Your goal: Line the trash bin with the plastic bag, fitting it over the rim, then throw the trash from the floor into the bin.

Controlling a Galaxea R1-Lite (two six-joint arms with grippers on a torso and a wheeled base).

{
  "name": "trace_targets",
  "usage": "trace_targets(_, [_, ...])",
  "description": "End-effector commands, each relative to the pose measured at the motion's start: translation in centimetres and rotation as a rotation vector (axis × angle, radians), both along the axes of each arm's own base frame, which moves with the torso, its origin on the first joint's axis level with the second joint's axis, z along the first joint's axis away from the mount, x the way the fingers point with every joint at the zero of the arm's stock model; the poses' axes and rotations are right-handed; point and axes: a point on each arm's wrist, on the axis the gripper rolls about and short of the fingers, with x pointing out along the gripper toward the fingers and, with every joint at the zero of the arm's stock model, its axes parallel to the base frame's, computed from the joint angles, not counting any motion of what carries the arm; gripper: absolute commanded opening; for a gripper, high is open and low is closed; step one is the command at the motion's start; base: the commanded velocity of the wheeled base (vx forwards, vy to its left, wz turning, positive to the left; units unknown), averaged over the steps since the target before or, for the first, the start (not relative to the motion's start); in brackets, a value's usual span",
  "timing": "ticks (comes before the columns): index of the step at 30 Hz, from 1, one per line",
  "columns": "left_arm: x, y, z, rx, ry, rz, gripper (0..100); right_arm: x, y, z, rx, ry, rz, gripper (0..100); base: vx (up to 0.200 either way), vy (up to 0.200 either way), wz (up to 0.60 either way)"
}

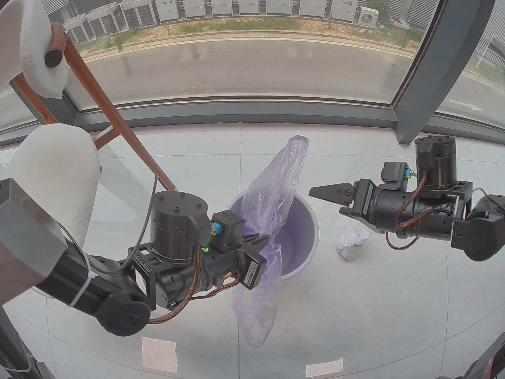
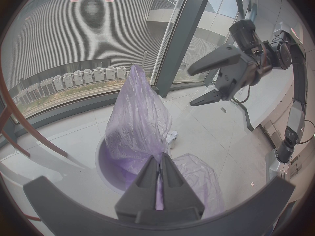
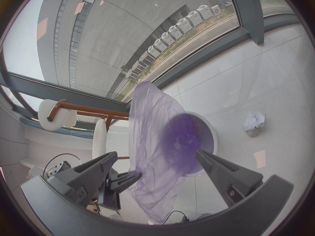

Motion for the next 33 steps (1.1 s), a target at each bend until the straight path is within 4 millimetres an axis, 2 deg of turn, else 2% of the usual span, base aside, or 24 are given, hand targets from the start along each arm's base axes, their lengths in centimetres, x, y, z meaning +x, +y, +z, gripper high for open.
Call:
trace_targets(1, [0.1, -0.2, -0.3, 0.000, 0.003, -0.004, 0, 3.4, 1.2, -1.0, 0.006, -0.024, -0.048, 100, 0.000, 0.000, 0.00])
trace_targets(7, [0.1, -0.3, -0.5, 0.006, 0.006, -0.004, 0, 5.8, 2.4, -0.8, 0.028, -0.089, -0.082, 100, 0.000, 0.000, 0.00])
trace_targets(14, [-0.1, -0.6, -0.6, 0.008, 0.008, -0.015, 0, 7.1, 3.0, -1.7, 0.008, -0.095, -0.137, 100, 0.000, 0.000, 0.00])
trace_targets(24, [-0.1, -0.9, -0.5, 0.006, 0.002, -0.004, 0, 7.2, 3.3, -2.3, -0.004, -0.089, -0.144, 100, 0.000, 0.000, 0.00])
trace_targets(32, [0.1, -1.1, -0.6, 0.005, 0.000, -0.003, 0, 6.4, 5.3, -2.9, -0.013, -0.080, -0.092, 100, 0.000, 0.000, 0.00])
trace_targets(33, [0.1, -1.1, -0.6, 0.005, 0.000, -0.003, 0, 6.4, 5.3, -2.9, -0.015, -0.079, -0.093, 0, 0.000, 0.000, 0.00])
